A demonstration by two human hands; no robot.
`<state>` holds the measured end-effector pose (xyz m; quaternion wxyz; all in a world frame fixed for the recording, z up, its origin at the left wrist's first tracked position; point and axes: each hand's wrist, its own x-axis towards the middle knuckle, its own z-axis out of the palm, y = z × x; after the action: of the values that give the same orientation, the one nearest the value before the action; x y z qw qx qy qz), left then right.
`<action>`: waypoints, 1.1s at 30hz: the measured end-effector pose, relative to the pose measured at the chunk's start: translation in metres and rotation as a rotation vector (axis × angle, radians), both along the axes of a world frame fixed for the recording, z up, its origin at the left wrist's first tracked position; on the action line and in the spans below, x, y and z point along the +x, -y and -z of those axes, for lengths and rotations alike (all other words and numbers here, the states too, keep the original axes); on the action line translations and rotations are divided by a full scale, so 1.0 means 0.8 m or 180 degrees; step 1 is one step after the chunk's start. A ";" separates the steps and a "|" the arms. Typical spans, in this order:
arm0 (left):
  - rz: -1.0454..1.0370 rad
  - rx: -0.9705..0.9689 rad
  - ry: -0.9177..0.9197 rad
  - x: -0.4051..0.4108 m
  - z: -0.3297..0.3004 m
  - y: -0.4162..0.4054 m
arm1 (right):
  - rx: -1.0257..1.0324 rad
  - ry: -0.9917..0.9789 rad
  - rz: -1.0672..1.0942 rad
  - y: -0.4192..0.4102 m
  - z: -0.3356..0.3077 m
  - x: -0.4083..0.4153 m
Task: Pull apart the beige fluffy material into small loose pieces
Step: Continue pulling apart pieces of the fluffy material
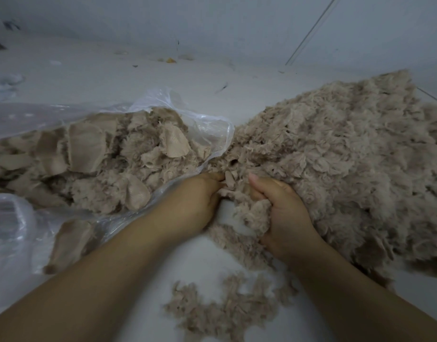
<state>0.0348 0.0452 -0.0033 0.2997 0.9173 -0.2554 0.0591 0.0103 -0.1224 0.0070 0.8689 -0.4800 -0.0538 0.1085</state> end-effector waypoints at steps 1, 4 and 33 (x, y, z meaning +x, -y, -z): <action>-0.0063 -0.0009 0.0017 0.001 0.002 0.001 | 0.0094 -0.0036 0.0006 0.000 0.002 0.001; -0.0370 0.0101 0.0044 -0.004 0.011 0.005 | 0.0175 -0.0087 0.0049 0.002 0.003 0.002; -0.0473 -0.1892 -0.1730 -0.038 -0.025 0.011 | -0.0103 0.0137 0.0007 0.004 0.008 0.011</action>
<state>0.0045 0.0367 0.0165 0.6033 0.7889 -0.0718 -0.0927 0.0193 -0.1256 0.0006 0.8597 -0.4963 -0.0702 0.0981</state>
